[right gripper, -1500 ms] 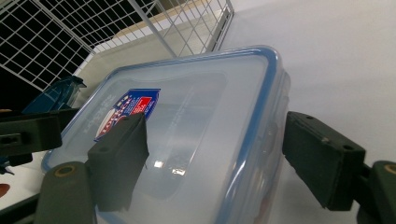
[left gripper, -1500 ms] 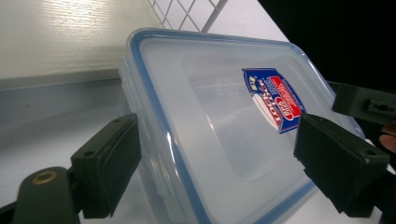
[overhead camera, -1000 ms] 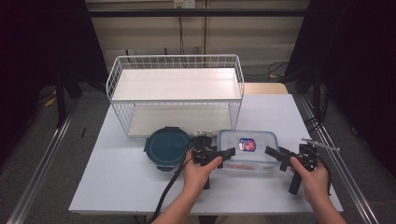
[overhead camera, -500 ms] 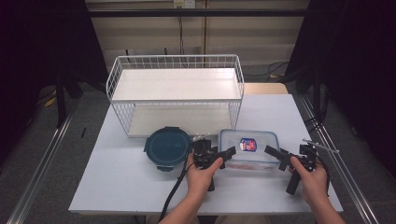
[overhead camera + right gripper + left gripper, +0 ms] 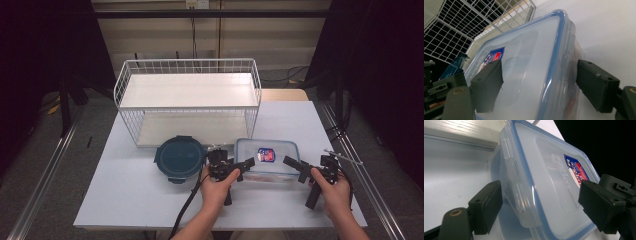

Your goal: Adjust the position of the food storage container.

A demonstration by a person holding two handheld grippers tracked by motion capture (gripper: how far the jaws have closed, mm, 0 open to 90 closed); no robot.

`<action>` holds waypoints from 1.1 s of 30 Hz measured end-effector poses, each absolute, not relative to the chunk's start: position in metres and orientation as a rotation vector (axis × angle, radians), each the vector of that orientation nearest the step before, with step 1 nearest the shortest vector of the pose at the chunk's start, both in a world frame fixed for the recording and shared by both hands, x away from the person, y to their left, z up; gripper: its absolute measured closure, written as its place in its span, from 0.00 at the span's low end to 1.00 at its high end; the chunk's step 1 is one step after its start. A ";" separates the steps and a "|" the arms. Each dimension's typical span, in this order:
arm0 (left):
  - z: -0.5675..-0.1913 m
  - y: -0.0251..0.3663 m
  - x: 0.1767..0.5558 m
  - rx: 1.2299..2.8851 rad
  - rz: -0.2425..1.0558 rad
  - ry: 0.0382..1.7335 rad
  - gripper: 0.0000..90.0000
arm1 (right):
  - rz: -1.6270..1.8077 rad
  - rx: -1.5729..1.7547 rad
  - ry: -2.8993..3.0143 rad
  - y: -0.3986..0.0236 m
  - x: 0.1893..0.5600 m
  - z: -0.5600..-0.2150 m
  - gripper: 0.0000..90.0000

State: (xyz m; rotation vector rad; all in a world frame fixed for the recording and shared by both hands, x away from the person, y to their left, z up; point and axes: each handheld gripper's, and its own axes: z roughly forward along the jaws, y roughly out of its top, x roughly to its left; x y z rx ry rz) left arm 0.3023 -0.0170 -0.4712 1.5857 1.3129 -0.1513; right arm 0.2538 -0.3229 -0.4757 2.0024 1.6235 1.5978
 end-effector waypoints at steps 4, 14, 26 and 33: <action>-0.469 -0.016 0.302 1.598 -0.155 1.320 0.24 | 1.592 2.019 1.615 -0.323 0.255 -0.476 0.23; -0.462 -0.014 0.298 1.478 -0.131 1.349 0.40 | 1.642 2.134 1.473 -0.331 0.249 -0.474 0.37; -0.465 -0.013 0.299 1.474 -0.119 1.368 0.48 | 1.680 2.140 1.440 -0.335 0.253 -0.481 0.32; -0.471 -0.016 0.301 1.484 -0.111 1.351 0.42 | 1.691 2.172 1.421 -0.336 0.254 -0.485 0.28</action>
